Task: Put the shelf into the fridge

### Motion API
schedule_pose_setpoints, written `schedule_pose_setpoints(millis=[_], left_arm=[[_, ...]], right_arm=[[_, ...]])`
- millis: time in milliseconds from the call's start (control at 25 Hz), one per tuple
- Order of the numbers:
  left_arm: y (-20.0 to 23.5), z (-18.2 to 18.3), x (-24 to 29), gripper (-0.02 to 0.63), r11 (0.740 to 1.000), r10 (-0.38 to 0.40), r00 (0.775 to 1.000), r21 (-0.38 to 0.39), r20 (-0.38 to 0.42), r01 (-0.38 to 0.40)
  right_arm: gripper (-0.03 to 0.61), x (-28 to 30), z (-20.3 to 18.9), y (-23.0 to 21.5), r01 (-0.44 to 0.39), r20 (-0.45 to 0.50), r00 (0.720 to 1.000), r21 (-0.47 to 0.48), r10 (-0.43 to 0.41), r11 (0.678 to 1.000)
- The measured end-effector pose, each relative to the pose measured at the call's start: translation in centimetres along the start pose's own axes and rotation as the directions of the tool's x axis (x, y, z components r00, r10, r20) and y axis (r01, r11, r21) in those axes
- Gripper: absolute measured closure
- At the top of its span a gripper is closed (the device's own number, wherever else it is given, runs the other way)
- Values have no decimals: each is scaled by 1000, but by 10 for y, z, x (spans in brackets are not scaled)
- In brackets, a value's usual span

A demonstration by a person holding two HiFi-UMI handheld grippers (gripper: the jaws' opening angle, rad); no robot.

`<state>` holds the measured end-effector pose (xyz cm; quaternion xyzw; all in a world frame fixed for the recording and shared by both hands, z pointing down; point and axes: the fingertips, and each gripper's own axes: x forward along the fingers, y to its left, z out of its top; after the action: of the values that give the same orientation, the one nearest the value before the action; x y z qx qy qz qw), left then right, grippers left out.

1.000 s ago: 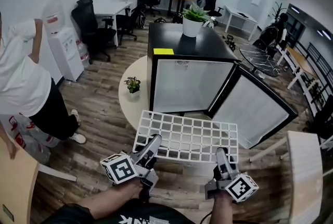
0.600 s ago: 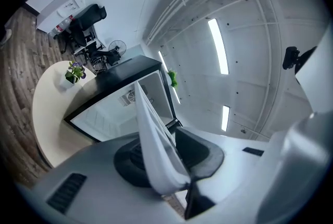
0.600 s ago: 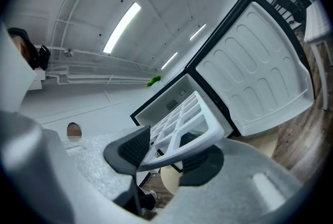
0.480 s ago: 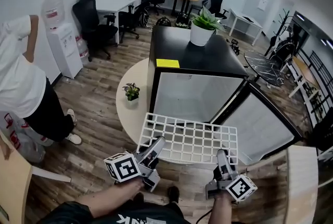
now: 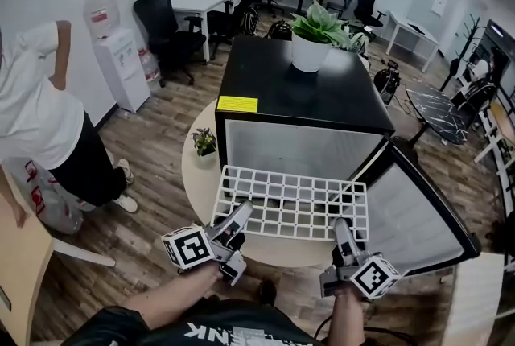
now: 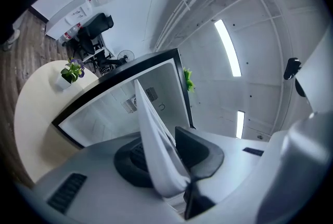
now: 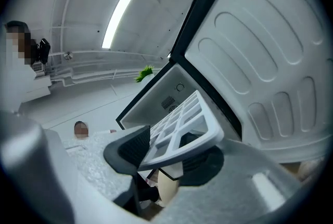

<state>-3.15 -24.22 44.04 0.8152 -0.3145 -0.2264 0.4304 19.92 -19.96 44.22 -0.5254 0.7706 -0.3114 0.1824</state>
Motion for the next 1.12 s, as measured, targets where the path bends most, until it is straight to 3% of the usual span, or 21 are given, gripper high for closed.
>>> schedule_pose_setpoints(millis=[200,360,520,720,800,960,1120], left_arm=[[29,-9,12,520,987,161,987,-13,0,-161],[33,-6,27,520,990,139,990,-14,26,-139],[53,1,26,520,971,239,971,5,23,-240],[37,6,52,520,995,90,994,-51,62,-87],[39,4,56,520,994,98,993,-50,61,-95],[58,4,48,522,978,210,977,-9,37,-210],[47,4,57,525,993,111,992,-45,61,-109]], right_arm=[[411,26,14,-24,-47,-46,998,6,47,999],[411,47,15,-33,-94,-68,993,27,95,995],[411,63,15,-42,-100,-90,991,39,104,994],[411,75,19,-52,-70,-107,991,36,74,997],[412,76,19,-60,-60,-112,992,40,65,997],[413,78,14,-72,-20,-135,991,27,23,999],[414,77,15,-70,-17,-136,990,28,21,999]])
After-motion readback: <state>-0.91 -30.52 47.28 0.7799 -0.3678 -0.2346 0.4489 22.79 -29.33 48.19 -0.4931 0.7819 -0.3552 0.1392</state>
